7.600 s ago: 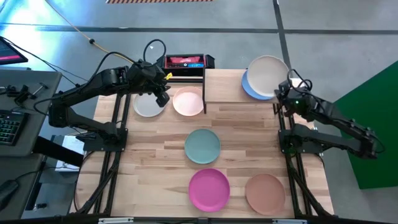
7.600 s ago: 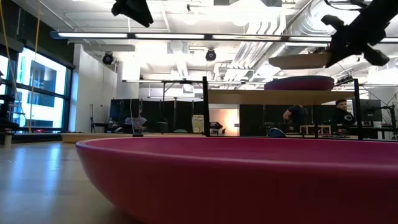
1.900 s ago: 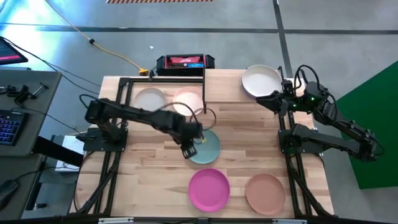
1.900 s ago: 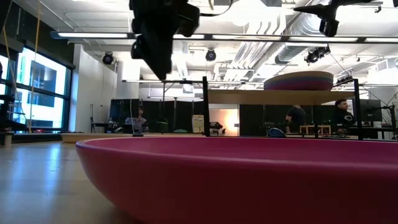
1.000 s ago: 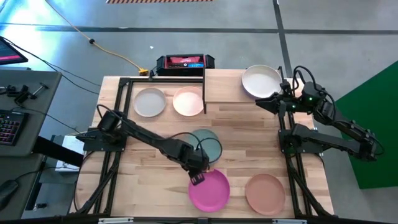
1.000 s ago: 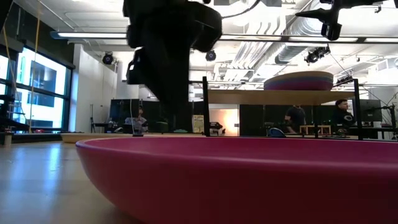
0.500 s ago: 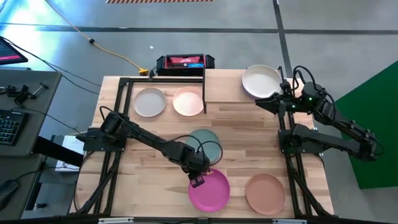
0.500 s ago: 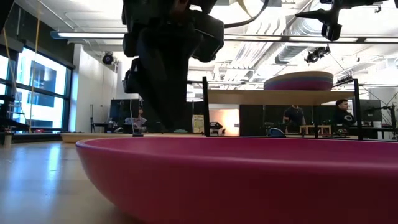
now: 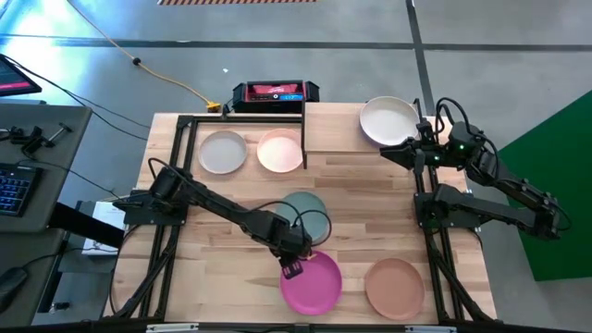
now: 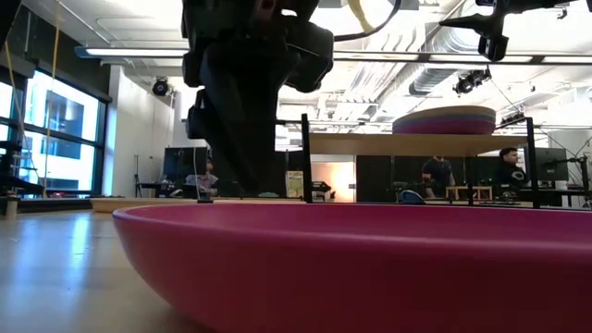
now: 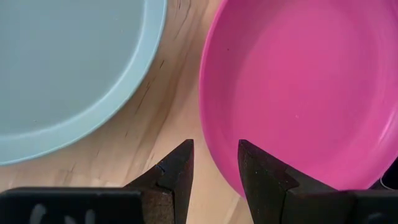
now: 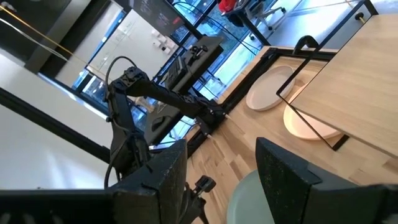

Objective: Place and stack plates onto a shelf
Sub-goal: Stack the pink plate on the light gray plate on the shelf

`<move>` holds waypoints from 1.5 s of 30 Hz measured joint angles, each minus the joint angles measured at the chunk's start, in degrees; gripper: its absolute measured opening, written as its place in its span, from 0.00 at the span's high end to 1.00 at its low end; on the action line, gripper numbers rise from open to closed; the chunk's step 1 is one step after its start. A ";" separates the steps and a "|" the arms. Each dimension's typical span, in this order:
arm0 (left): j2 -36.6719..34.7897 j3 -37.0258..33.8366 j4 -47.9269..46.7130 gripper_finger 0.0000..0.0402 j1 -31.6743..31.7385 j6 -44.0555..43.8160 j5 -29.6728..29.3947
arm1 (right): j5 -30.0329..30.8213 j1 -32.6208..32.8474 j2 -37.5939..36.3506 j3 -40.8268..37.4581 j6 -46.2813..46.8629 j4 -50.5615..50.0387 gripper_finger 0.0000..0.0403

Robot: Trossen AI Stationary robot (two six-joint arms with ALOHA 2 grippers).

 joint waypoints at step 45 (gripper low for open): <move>4.95 0.00 4.04 0.84 1.18 -2.32 2.09 | 0.41 0.00 -0.02 0.00 0.90 0.10 0.57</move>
